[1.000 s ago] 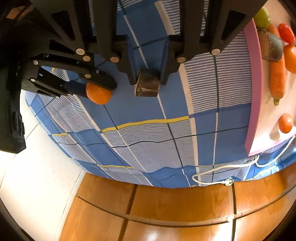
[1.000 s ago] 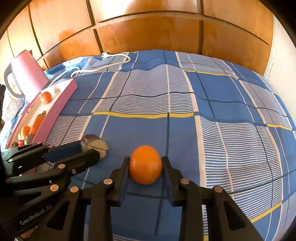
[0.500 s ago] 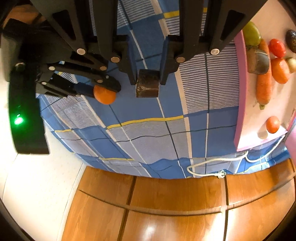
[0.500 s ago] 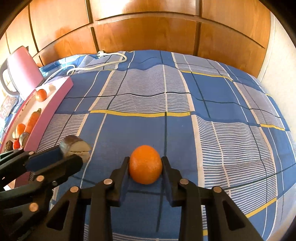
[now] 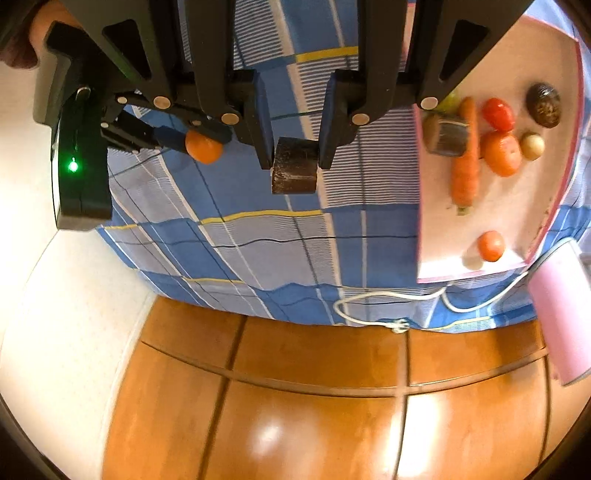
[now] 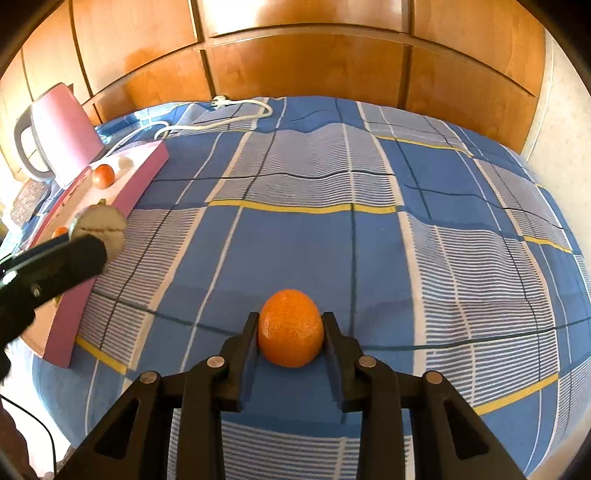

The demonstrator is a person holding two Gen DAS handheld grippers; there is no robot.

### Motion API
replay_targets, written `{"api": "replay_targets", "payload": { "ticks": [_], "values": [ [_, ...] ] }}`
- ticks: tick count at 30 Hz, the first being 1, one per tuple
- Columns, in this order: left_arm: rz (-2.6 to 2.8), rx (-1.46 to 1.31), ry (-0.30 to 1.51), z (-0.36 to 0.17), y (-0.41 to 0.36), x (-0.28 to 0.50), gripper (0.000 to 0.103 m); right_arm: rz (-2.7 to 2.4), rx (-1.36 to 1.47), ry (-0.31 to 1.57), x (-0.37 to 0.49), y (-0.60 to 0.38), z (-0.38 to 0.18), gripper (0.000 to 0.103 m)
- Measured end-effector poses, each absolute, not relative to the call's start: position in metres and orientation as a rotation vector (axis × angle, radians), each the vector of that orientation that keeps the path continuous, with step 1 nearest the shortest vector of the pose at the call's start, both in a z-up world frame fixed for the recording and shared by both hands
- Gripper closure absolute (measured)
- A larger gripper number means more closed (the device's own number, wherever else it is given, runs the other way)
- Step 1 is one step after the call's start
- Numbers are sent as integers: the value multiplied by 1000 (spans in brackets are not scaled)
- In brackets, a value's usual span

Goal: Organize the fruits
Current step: 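Carry the dark cylinder with the left gripper and mandarin with the right gripper over the tray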

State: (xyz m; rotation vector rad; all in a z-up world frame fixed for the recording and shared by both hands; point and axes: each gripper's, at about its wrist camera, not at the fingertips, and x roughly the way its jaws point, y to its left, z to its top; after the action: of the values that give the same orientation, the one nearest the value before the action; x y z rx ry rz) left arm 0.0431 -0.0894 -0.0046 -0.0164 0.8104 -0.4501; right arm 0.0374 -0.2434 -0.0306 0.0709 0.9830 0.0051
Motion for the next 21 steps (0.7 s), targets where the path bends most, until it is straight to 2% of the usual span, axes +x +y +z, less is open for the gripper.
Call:
{"api": "replay_targets", "payload": {
  "ticks": [21],
  "values": [
    [-301, -164, 788, 3, 3, 51, 79, 158, 23, 976, 49, -183, -11, 71]
  ]
}}
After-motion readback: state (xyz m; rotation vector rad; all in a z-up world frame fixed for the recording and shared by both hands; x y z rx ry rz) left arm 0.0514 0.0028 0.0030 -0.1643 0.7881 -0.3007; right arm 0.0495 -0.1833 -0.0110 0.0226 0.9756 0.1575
